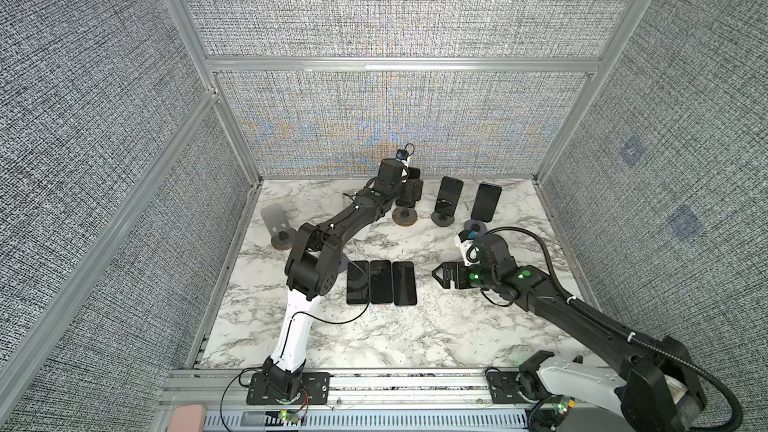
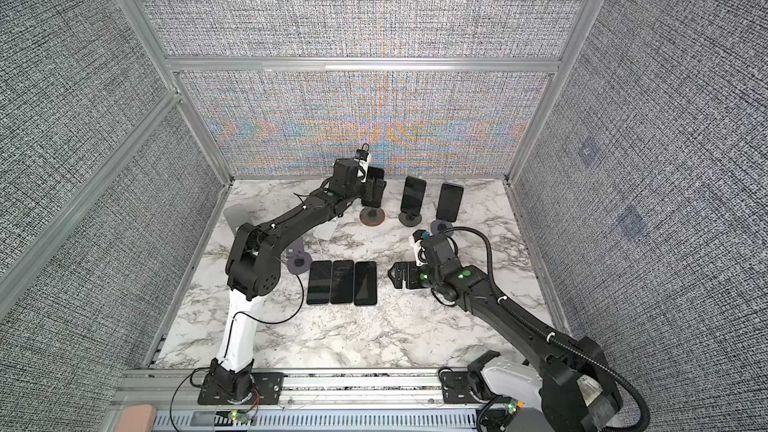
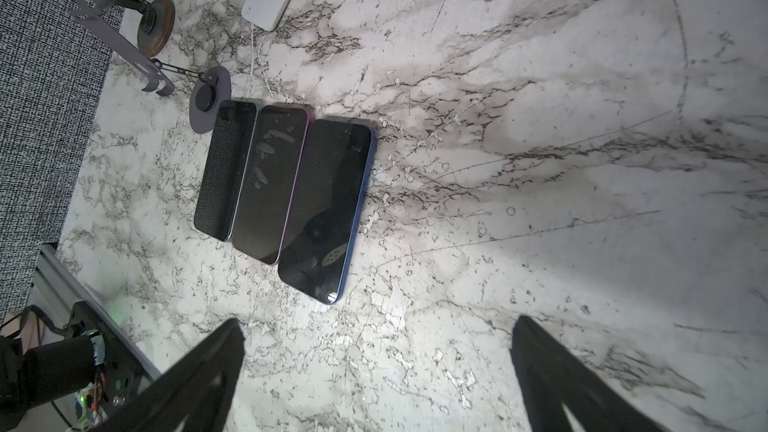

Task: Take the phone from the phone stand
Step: 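Lift the black phone off its stand with the left gripper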

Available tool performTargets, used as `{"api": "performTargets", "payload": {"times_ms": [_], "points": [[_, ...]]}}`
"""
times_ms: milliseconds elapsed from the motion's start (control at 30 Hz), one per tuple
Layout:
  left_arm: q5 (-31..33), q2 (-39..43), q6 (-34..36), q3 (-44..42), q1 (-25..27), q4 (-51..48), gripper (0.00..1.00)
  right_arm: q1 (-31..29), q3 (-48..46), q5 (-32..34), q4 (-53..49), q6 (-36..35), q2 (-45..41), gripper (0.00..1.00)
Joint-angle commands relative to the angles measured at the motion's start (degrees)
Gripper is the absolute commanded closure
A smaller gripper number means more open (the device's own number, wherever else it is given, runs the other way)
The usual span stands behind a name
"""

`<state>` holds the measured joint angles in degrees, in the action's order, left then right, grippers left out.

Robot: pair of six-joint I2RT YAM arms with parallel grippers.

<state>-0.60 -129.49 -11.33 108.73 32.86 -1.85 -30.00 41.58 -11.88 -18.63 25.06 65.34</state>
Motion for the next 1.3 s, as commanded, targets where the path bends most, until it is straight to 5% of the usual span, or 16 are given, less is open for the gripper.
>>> {"api": "performTargets", "payload": {"times_ms": [0,467,967,1267], "points": [[0.07,-1.73,0.61,1.49,-0.14,-0.59,0.01,0.16,-0.51,0.02,-1.32,-0.63,-0.47,0.01],[2.60,-7.59,1.48,7.52,-0.02,-2.87,0.02,0.73,-1.35,0.28,-1.15,-0.80,-0.16,0.01],[2.05,-7.71,0.92,8.74,-0.01,-3.34,0.30,0.73,-1.74,0.63,-1.10,-0.98,-0.14,0.01],[1.32,-6.21,0.56,8.02,-0.05,-3.60,0.32,0.69,-1.90,0.63,-1.38,-1.04,-0.82,0.01]]}}
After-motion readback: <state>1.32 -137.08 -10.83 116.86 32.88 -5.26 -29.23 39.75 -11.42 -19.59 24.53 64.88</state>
